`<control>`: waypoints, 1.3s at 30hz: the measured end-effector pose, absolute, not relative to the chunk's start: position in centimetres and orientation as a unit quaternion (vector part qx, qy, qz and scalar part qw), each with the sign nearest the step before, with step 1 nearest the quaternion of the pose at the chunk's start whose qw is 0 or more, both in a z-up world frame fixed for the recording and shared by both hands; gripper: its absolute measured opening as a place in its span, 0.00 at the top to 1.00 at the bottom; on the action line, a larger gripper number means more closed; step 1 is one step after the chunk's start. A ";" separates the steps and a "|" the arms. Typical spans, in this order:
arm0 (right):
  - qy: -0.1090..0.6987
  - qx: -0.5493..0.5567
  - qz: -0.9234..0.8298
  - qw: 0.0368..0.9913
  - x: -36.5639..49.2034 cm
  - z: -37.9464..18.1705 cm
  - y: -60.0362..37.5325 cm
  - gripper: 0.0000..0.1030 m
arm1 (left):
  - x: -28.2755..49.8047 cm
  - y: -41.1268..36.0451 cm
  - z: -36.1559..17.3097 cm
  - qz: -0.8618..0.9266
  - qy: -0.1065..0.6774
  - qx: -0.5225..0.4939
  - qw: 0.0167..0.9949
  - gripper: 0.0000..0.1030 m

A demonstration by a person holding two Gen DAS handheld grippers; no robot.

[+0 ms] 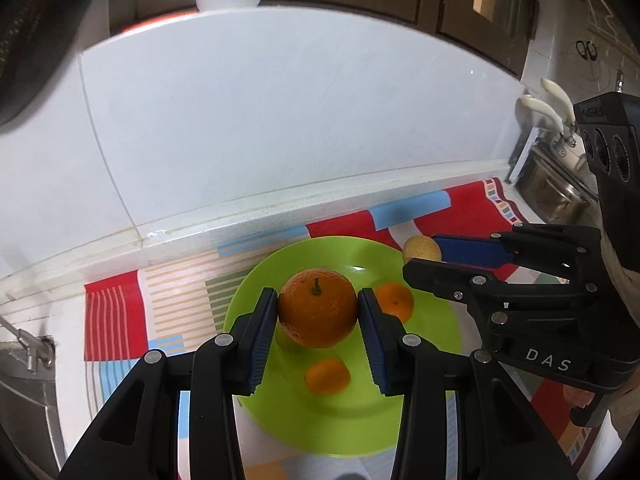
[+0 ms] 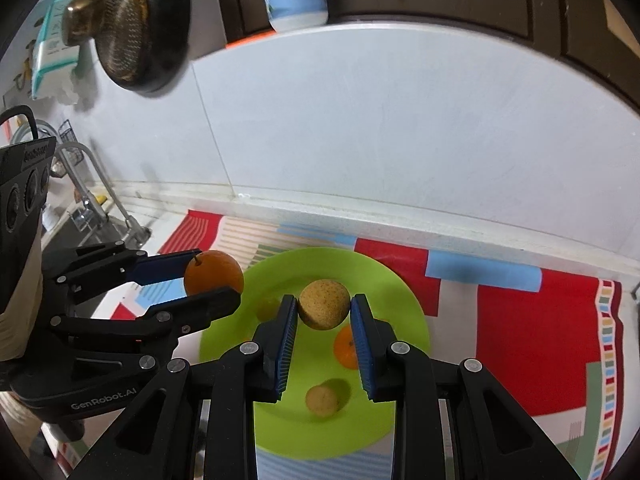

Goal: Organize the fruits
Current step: 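Carry the stemmed orange and yellow fruit over the green plate and open both tools, then lift both open tools off the plate toward the remaining fruits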

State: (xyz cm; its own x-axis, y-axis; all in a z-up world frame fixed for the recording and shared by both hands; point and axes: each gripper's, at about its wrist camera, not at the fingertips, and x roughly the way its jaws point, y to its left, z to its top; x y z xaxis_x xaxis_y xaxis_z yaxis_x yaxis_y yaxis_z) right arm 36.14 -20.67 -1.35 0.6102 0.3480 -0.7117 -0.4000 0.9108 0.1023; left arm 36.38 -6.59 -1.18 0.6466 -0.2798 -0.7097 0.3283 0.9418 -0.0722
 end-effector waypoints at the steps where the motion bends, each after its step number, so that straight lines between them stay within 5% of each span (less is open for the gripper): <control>1: 0.392 -0.033 0.209 0.895 36.5 -1.6 -20.7 0.72 | 36.8 -6.6 -1.5 -0.168 0.388 0.032 0.906 0.60; 23: 0.444 -0.017 0.211 0.871 42.2 -7.1 -20.9 0.72 | 41.5 -7.9 -6.9 -0.174 0.433 0.042 0.884 0.60; 27: 0.446 -0.015 0.200 0.872 42.4 -7.2 -20.7 0.67 | 41.2 -7.6 -6.6 -0.165 0.426 0.037 0.889 0.48; 39: 0.403 -0.022 0.181 0.897 38.1 -3.5 -21.6 0.65 | 36.7 -6.6 -2.2 -0.124 0.383 0.040 0.915 0.41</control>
State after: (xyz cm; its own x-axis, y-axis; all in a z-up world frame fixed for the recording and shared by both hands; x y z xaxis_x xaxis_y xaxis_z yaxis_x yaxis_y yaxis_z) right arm 38.06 -21.57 -3.51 0.6094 0.3063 -0.7313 -0.3416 0.9338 0.1065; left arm 36.73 -6.62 -2.22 0.6764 -0.1961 -0.7099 0.2576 0.9660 -0.0215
